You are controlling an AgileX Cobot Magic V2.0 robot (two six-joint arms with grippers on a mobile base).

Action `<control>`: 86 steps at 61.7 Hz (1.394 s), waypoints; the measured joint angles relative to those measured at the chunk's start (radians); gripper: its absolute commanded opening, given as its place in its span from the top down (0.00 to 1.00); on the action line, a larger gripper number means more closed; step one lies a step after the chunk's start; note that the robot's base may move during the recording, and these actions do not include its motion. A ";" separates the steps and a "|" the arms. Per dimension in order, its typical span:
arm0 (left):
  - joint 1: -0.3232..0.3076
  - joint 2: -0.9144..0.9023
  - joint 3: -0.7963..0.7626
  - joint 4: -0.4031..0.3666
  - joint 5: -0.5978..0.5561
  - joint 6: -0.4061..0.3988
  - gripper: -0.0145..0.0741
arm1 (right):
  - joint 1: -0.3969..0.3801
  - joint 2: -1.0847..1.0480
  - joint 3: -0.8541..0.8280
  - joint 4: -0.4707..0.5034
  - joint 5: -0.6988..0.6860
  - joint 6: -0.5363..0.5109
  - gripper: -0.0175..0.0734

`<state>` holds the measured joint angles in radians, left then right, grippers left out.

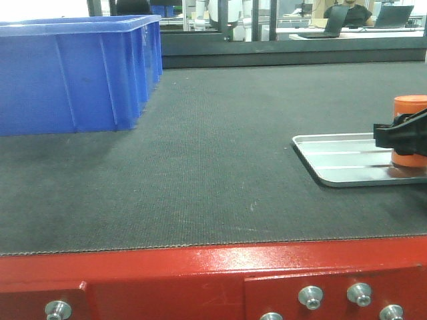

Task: Grab orange capacitor from left shelf to right conveyor
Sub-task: 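Lower the cylinder onto the metal tray on the conveyor with the right gripper, then open the right gripper and raise it away from the cylinder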

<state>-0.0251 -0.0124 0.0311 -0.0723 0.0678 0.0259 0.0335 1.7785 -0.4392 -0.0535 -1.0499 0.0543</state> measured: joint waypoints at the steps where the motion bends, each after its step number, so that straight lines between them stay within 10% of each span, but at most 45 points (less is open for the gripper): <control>1: 0.000 0.000 0.000 0.000 0.000 0.000 0.98 | 0.000 0.000 0.000 0.000 0.000 0.000 0.32; 10: 0.000 0.000 0.000 0.000 0.000 0.000 0.98 | 0.000 0.000 0.000 0.000 0.000 0.000 0.10; 42: 0.000 0.000 0.000 0.000 0.000 0.000 0.98 | 0.000 -0.436 0.000 0.000 0.466 0.016 0.13; 70: 0.000 0.000 0.000 0.000 0.000 0.000 0.98 | 0.000 -1.115 0.000 0.000 1.023 0.142 0.75; 86: 0.000 0.000 0.000 0.000 0.000 0.000 0.98 | 0.000 -1.333 0.000 0.000 1.236 0.144 0.75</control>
<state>-0.0251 -0.0124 0.0311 -0.0723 0.0678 0.0259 0.0335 0.4457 -0.4392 -0.0535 0.1857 0.1983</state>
